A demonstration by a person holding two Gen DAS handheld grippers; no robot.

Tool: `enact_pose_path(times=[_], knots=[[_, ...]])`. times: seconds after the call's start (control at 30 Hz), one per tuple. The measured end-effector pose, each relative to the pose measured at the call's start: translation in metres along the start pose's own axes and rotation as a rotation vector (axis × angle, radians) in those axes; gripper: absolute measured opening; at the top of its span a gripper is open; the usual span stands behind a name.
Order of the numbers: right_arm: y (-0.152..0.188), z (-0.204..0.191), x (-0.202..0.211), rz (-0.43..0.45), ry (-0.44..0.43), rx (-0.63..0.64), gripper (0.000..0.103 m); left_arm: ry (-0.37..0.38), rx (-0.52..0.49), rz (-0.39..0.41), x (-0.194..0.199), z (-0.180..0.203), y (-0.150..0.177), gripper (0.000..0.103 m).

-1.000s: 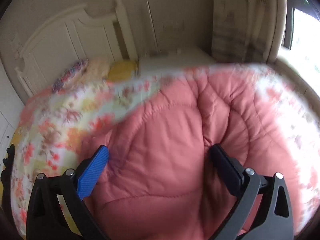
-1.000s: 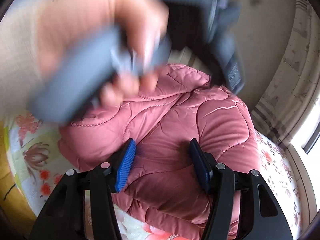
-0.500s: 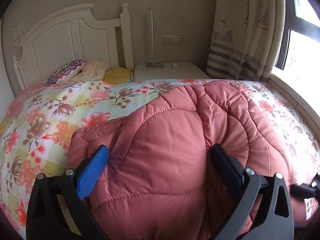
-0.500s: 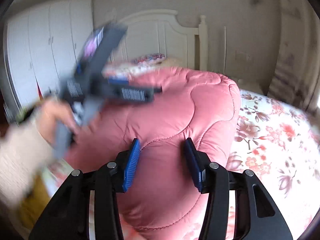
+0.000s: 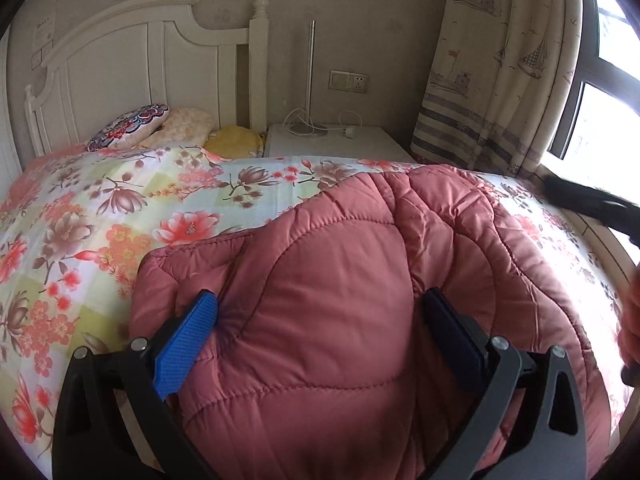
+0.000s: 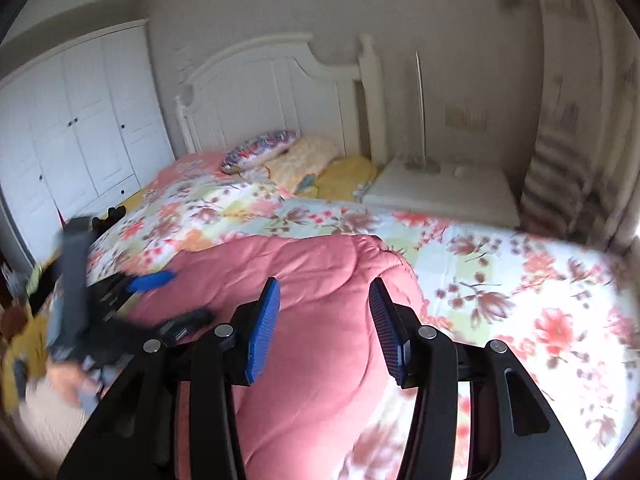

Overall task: Fold large clothes
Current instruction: 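Press the folded pink coat flat with both open grippers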

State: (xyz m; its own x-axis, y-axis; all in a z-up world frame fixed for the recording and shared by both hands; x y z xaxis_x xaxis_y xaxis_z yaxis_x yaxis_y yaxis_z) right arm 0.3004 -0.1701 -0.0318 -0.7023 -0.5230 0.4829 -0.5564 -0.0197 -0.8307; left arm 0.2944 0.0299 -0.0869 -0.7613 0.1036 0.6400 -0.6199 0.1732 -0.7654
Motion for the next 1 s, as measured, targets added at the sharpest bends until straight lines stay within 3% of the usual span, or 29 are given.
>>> enact_pose_path(times=[0.17, 0.27, 0.47, 0.57, 0.63, 0.67, 0.87, 1.0], knots=[[0.045, 0.020, -0.075, -0.228, 0.003, -0.014, 0.045, -0.052, -0.038, -0.038, -0.006, -0.001, 0.001, 0.101], [0.041, 0.020, -0.072, -0.236, 0.004, -0.032, 0.045, -0.050, -0.047, -0.039, -0.008, 0.000, 0.001, 0.101], [-0.014, 0.027, -0.074, -0.155, 0.059, 0.001, 0.045, -0.046, -0.041, -0.030, -0.007, -0.001, 0.002, 0.101], [-0.014, 0.036, -0.104, -0.222, 0.052, -0.009, 0.045, -0.043, -0.039, -0.030, -0.007, -0.001, 0.002, 0.101], [0.012, 0.043, -0.137, -0.360, 0.067, 0.011, 0.045, -0.046, -0.037, -0.035, -0.007, -0.001, 0.002, 0.101], [0.017, 0.044, -0.141, -0.370, 0.057, 0.007, 0.045, -0.046, -0.037, -0.038, -0.008, -0.002, 0.002, 0.101], [-0.011, 0.044, -0.126, -0.319, 0.120, 0.034, 0.045, -0.030, -0.029, -0.033, -0.007, -0.002, 0.001, 0.101], [-0.033, 0.037, -0.130, -0.277, 0.117, 0.055, 0.046, -0.028, -0.028, -0.030, -0.007, -0.003, 0.001, 0.101]])
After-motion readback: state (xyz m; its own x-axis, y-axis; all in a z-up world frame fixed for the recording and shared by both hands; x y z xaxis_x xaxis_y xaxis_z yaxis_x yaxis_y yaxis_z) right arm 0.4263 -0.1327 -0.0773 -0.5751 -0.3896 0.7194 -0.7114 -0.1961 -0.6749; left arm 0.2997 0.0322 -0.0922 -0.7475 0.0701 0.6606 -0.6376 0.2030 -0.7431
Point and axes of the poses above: each gripper's, at about its wrist camera, not at the fingertips, and x roughly against the way its jaws point, z to its right, y to its underside, the point moved 8 cm from there along -x, roughly the way its jaws point, and after that the axes turned 13 degrees about -y, right-handed, at the moved point
